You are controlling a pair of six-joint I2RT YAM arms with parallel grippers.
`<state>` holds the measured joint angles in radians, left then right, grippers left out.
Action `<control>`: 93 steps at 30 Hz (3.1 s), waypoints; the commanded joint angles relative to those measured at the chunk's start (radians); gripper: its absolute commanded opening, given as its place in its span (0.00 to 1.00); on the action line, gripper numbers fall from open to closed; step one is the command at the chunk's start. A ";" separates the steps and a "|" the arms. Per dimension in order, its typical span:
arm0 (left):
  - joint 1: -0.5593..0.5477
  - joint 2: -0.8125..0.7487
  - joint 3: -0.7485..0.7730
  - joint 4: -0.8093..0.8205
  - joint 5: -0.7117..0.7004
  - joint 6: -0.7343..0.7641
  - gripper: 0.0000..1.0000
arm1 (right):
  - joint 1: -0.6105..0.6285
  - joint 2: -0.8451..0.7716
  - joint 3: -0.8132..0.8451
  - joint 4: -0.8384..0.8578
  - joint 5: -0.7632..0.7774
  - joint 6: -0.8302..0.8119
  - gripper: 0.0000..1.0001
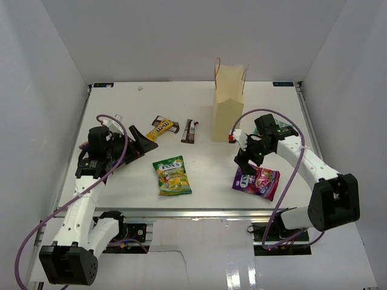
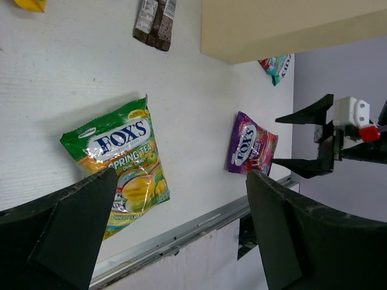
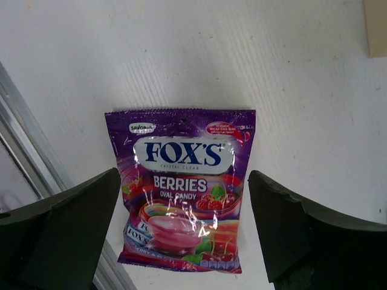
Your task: Place the snacks into the paper bag
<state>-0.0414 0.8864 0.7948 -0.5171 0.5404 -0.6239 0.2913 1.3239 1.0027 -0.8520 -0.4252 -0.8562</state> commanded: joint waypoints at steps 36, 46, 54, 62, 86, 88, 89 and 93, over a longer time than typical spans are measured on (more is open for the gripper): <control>-0.034 0.060 -0.048 -0.018 0.020 -0.053 0.98 | -0.026 0.221 -0.104 0.168 0.172 0.211 0.08; -0.040 0.045 -0.016 -0.011 0.033 -0.043 0.98 | -0.083 -0.106 0.051 -0.028 -0.390 -0.063 0.08; -0.040 0.028 0.009 -0.008 0.043 -0.042 0.98 | -0.081 -0.080 0.431 0.288 -0.596 0.355 0.08; -0.046 0.039 0.027 -0.008 0.041 -0.045 0.98 | -0.080 0.179 0.870 0.800 -0.425 0.778 0.08; -0.051 0.003 0.021 -0.021 0.016 -0.062 0.98 | -0.077 0.509 1.068 0.828 -0.337 0.448 0.12; -0.049 0.003 0.020 -0.023 0.015 -0.060 0.98 | -0.078 0.503 1.027 0.812 -0.331 0.418 0.15; -0.051 0.003 0.020 -0.023 0.016 -0.059 0.98 | -0.077 0.503 1.019 0.803 -0.330 0.407 0.20; -0.051 0.000 0.018 -0.024 0.015 -0.057 0.98 | -0.078 0.492 0.998 0.794 -0.305 0.393 0.59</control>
<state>-0.0875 0.9073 0.7876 -0.5392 0.5602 -0.6884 0.2134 1.8889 1.9926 -0.0971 -0.7479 -0.4183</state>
